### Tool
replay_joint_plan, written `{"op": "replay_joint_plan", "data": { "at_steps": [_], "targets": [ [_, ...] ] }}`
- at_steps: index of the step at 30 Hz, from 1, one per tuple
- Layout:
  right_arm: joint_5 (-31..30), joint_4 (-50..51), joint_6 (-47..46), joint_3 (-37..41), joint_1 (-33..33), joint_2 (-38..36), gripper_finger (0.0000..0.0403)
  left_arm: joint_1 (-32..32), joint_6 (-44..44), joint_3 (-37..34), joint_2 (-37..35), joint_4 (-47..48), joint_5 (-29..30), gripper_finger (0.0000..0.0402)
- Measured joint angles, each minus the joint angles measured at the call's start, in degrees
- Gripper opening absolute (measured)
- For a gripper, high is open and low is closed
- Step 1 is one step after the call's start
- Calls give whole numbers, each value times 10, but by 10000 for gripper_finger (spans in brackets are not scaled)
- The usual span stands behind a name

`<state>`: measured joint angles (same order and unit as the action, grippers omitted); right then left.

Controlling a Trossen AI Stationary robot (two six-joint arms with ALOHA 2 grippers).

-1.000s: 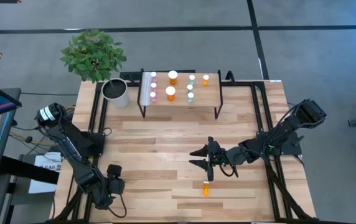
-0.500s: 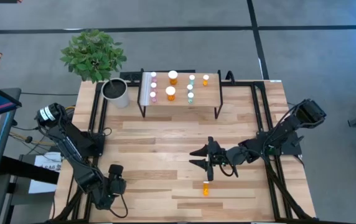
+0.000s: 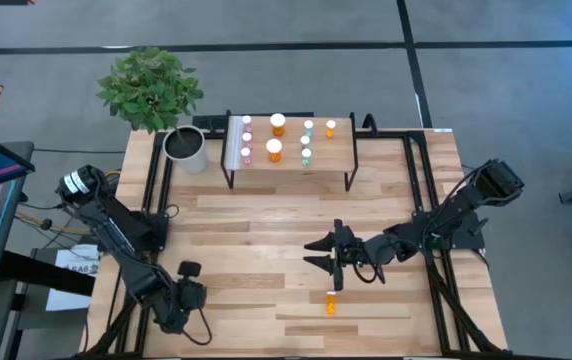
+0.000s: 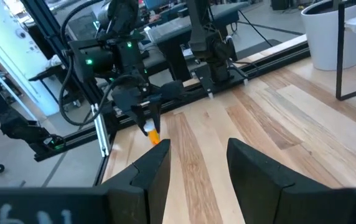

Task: Pick and place medicine bottles onto shelf by color
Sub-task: Put the left small orange pill bottle on the shelf aligned with the other small orange pill bottle

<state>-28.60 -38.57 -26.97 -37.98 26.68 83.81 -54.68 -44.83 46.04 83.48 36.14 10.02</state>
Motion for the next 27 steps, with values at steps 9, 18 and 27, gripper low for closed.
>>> {"op": "replay_joint_plan", "data": {
  "at_steps": [9, 18, 27],
  "targets": [
    [0, -28, 4, 0, -1, 0, 179, 98, 96, 23, -12, 3, -9, 107],
    [0, -9, 37, 0, -19, 0, 179, 263, 299, 105, -55, 9, -26, 103],
    [4, -20, 65, -2, -63, 21, 180, 421, 445, 166, -60, 4, -84, 104]
  ]
}}
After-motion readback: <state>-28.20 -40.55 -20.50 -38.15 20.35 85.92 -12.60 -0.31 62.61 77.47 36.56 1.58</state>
